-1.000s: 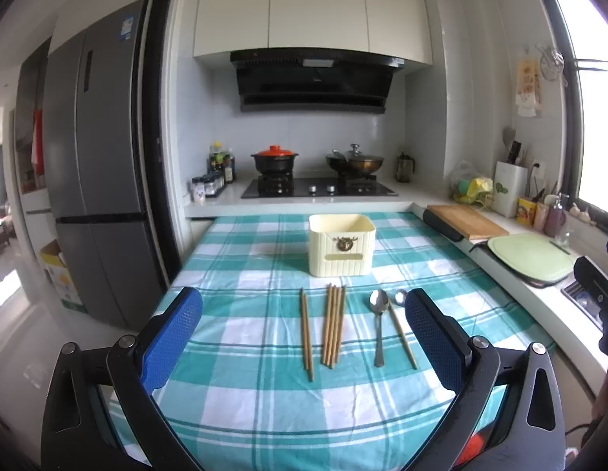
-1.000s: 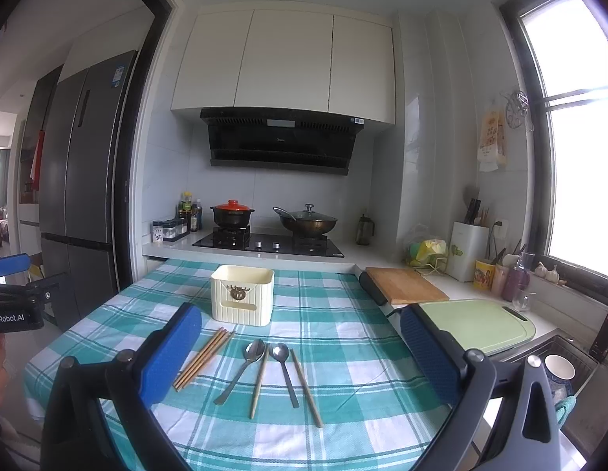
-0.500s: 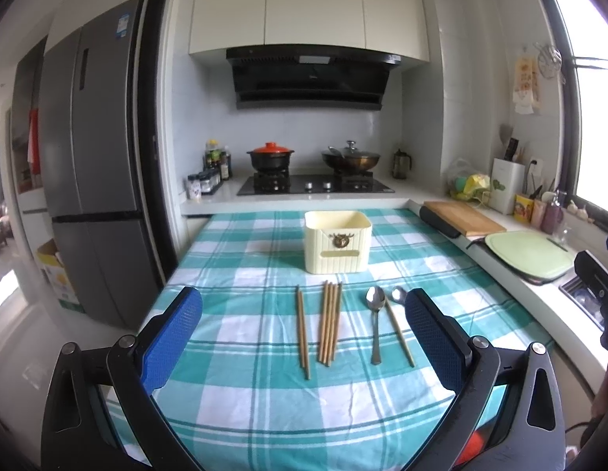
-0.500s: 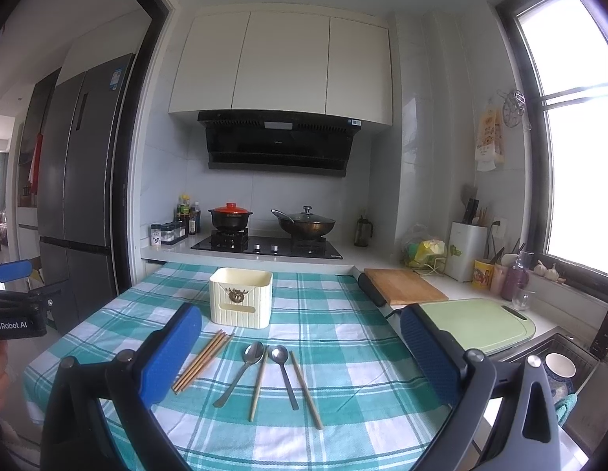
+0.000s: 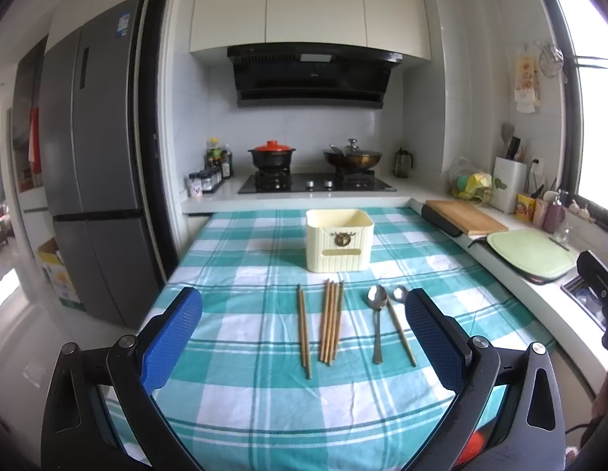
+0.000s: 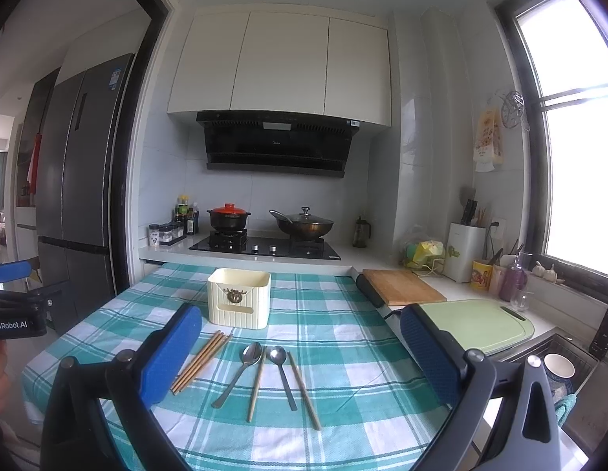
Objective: Organize utensils
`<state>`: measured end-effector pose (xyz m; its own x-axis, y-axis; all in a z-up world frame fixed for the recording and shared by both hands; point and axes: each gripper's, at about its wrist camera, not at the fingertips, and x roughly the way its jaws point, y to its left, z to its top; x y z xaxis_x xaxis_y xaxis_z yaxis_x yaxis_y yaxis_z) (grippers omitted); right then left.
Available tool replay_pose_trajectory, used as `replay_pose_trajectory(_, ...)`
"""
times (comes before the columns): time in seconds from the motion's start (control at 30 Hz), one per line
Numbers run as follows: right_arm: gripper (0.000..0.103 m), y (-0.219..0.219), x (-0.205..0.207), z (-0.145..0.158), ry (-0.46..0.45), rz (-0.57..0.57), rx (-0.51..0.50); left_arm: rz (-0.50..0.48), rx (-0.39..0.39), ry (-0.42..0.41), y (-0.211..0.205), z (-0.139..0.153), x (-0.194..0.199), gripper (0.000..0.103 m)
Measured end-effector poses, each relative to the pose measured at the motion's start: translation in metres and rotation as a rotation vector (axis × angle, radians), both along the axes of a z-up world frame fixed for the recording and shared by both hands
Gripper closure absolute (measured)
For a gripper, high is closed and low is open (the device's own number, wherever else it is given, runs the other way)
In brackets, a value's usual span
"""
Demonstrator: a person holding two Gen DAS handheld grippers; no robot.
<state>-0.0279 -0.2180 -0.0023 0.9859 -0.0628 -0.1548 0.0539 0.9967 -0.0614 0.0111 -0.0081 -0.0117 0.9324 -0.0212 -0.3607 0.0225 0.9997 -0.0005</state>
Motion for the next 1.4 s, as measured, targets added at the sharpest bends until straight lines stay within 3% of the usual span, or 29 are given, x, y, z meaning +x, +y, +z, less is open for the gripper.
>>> replay_pose_trajectory(0.73, 0.0, 0.005, 0.031, -0.018, 0.095, 0.028, -0.03, 0.045, 0.014, 0.075, 0.011, -0.013, 0.024, 0.0)
replay_pose_trajectory(0.97, 0.0, 0.007, 0.043, -0.031, 0.162, 0.05, -0.031, 0.066, 0.031, 0.137, 0.011, -0.027, 0.04, 0.0)
replay_pose_trajectory(1.13, 0.0, 0.002, 0.051, -0.038, 0.189, 0.062, 0.022, 0.05, 0.007, 0.2, 0.015, -0.04, 0.052, 0.0)
replay_pose_trajectory(1.4, 0.0, -0.005, 0.059, -0.043, 0.204, 0.005, 0.001, -0.008, -0.01, 0.255, 0.014, -0.057, 0.065, 0.0)
